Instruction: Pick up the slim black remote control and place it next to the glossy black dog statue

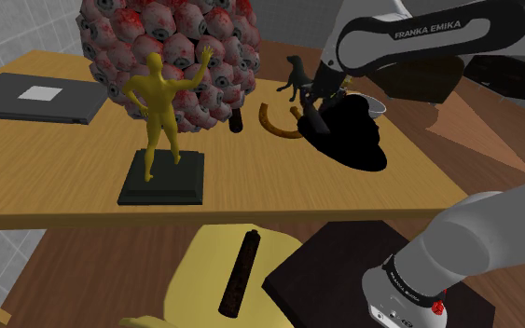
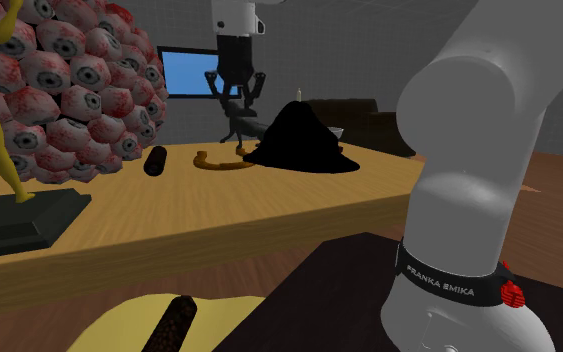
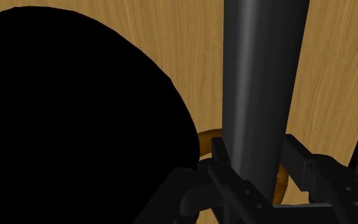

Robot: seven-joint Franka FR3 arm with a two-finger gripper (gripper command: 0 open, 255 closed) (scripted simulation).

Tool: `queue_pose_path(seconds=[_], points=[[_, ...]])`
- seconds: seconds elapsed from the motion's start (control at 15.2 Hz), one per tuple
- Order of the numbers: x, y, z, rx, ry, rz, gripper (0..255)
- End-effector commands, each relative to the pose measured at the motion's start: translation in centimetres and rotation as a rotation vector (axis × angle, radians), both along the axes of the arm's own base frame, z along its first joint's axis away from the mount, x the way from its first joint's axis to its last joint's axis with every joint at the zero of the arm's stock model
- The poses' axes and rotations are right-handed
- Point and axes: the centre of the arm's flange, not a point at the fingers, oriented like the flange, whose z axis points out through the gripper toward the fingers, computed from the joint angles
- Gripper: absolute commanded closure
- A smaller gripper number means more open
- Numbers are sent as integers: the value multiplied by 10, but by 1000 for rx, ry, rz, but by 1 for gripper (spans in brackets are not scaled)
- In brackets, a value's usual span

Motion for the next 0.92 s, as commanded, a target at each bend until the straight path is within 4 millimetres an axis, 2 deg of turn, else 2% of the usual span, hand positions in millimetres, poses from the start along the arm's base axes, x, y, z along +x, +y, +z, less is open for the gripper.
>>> queue_pose_path(seconds=[0.0, 0.86], points=[[-1, 0, 12, 0, 0, 0, 255], [-1, 0, 80, 0, 0, 0, 255]])
